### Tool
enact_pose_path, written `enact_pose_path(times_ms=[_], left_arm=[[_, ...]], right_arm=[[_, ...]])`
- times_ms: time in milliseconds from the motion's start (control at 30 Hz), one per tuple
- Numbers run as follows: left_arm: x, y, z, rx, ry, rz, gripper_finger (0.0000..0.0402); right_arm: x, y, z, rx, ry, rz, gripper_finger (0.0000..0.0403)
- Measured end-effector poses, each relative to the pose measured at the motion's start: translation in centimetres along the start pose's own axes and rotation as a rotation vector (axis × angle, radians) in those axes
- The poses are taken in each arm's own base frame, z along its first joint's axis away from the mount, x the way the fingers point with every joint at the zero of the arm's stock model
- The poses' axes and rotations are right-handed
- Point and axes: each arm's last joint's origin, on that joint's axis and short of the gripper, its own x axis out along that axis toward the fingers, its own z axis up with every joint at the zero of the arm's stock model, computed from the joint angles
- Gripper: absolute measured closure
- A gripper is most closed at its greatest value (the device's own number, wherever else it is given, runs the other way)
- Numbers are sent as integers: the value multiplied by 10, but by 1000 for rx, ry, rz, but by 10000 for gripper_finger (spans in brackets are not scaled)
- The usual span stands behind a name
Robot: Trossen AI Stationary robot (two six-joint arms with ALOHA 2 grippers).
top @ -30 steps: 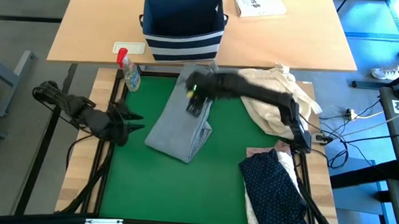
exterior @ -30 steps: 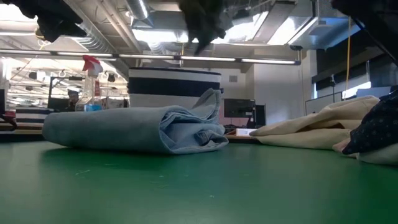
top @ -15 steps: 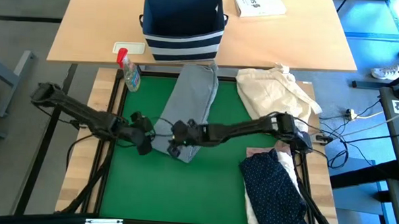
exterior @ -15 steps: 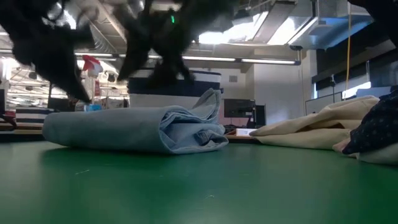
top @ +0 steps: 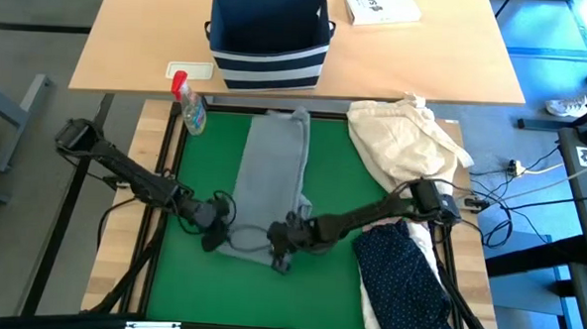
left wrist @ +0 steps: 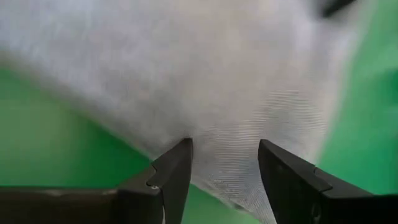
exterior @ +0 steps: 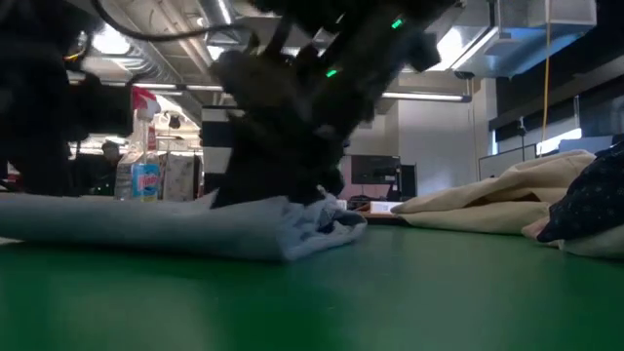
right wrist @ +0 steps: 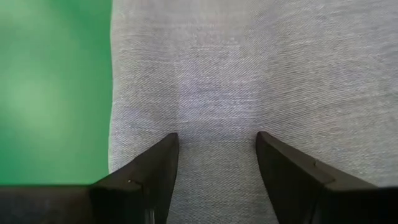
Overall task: Fold laundry
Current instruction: Fold the blue jeans
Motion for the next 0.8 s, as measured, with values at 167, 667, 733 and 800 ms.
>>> enact_pose_path(times_ms=[167,667,733,800], left_arm=[[-6,-33,3,-58,-117,-279,223],[-63,-62,74,100,-567,-10,223],[-64,-53,83,92,-636,85,223],[-62,-42,88,76,-669,169,223]], right_arm=[[-11,27,-27,-140,135,33,184],[-147,-25,41,-336,26,-179,185],[-157,-51,60,-300,-35,-206,185],[-165,-84,79,-246,-96,-258,185]])
